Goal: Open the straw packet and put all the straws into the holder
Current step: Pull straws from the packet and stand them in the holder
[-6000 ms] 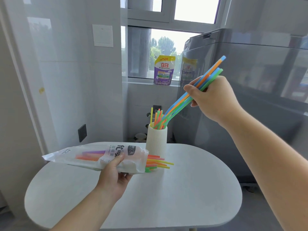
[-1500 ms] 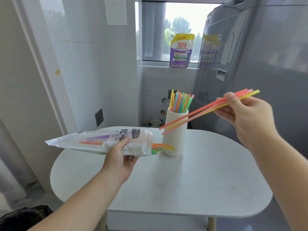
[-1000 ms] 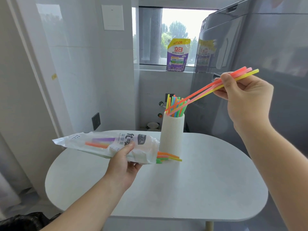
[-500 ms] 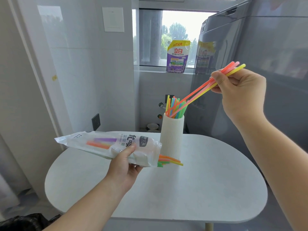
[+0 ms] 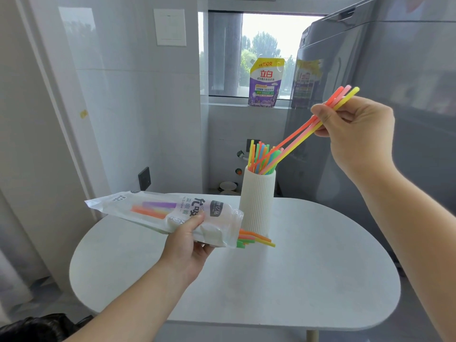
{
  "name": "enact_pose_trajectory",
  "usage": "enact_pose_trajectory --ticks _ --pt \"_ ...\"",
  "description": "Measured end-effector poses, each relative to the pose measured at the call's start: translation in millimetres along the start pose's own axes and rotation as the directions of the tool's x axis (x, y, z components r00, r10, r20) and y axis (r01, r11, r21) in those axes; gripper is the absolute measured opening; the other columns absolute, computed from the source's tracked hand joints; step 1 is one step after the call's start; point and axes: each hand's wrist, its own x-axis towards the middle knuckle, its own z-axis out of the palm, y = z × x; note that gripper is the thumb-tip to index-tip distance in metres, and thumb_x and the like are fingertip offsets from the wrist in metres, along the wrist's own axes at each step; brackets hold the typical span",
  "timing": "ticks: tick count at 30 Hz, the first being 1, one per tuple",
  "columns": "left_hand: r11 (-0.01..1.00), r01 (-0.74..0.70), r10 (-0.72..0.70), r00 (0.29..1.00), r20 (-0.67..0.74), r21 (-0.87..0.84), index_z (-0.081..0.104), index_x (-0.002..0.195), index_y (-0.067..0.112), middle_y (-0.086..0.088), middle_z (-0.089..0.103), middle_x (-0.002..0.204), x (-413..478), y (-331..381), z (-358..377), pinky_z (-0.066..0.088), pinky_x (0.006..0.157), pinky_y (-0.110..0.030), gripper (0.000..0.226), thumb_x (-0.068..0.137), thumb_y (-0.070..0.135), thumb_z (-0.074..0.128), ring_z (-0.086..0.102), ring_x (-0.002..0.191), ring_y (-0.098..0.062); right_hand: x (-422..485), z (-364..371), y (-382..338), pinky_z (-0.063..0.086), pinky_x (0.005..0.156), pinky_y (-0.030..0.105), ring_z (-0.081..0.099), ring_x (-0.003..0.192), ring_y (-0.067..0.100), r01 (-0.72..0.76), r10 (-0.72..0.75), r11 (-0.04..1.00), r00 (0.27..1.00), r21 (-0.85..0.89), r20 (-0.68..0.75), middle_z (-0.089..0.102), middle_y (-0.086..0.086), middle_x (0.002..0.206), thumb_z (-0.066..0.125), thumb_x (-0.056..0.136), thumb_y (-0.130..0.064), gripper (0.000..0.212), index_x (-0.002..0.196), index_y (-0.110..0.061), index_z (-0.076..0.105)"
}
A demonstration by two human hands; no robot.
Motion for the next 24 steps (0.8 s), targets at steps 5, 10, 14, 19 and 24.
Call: enact_pose_trajectory --ticks 5,10,14,19,24 --pt "1.000 0.009 -0.009 1.000 0.011 -0.004 0.062 0.133 0.018 -0.006 0.080 0.105 0 -1 0 0.060 0.054 -0.033 0.041 0.094 0.007 0.065 0.079 0.083 -0.021 6 13 -4 0.063 0.074 0.028 0.075 0.077 0.013 0.016 -0.015 0.999 0.999 -0.033 0.042 0.074 -0.007 0.084 0.071 0.093 -0.030 0.011 0.098 -0.022 0.076" --pt "1.000 0.012 -0.012 1.000 0.016 0.003 0.062 0.132 0.018 -0.006 0.080 0.104 0 0 -1 0.061 0.055 -0.034 0.040 0.094 0.007 0.066 0.079 0.084 -0.022 15 20 -11 0.063 0.070 0.026 0.075 0.075 0.014 0.061 -0.060 0.997 0.998 -0.038 0.027 0.074 -0.008 0.083 0.070 0.093 -0.031 0.011 0.098 -0.024 0.076" --pt "1.000 0.015 -0.016 1.000 0.020 0.008 0.063 0.131 0.017 -0.006 0.080 0.104 0 1 -1 0.061 0.055 -0.034 0.038 0.095 0.008 0.065 0.079 0.084 -0.022 14 18 -9 0.062 0.067 0.022 0.074 0.074 0.014 0.065 -0.065 0.997 0.998 -0.031 -0.008 0.073 -0.009 0.081 0.069 0.094 -0.032 0.010 0.096 -0.024 0.075" --pt "1.000 0.011 -0.012 1.000 0.021 0.013 0.062 0.133 0.017 -0.006 0.080 0.104 0 1 -1 0.060 0.054 -0.033 0.039 0.095 0.007 0.065 0.078 0.083 -0.021 17 12 -2 0.063 0.065 0.027 0.075 0.072 0.014 0.038 -0.038 0.999 0.996 -0.007 -0.083 0.075 0.002 0.083 0.070 0.093 -0.033 0.016 0.094 -0.018 0.075" --pt "1.000 0.009 -0.010 1.000 0.023 0.020 0.061 0.134 0.017 -0.007 0.079 0.108 0 0 -2 0.060 0.054 -0.033 0.041 0.094 0.008 0.065 0.078 0.085 -0.022 16 5 2 0.062 0.065 0.025 0.075 0.074 0.014 0.026 -0.026 1.000 0.996 0.003 -0.082 0.075 0.003 0.083 0.069 0.093 -0.032 0.015 0.093 -0.018 0.075"
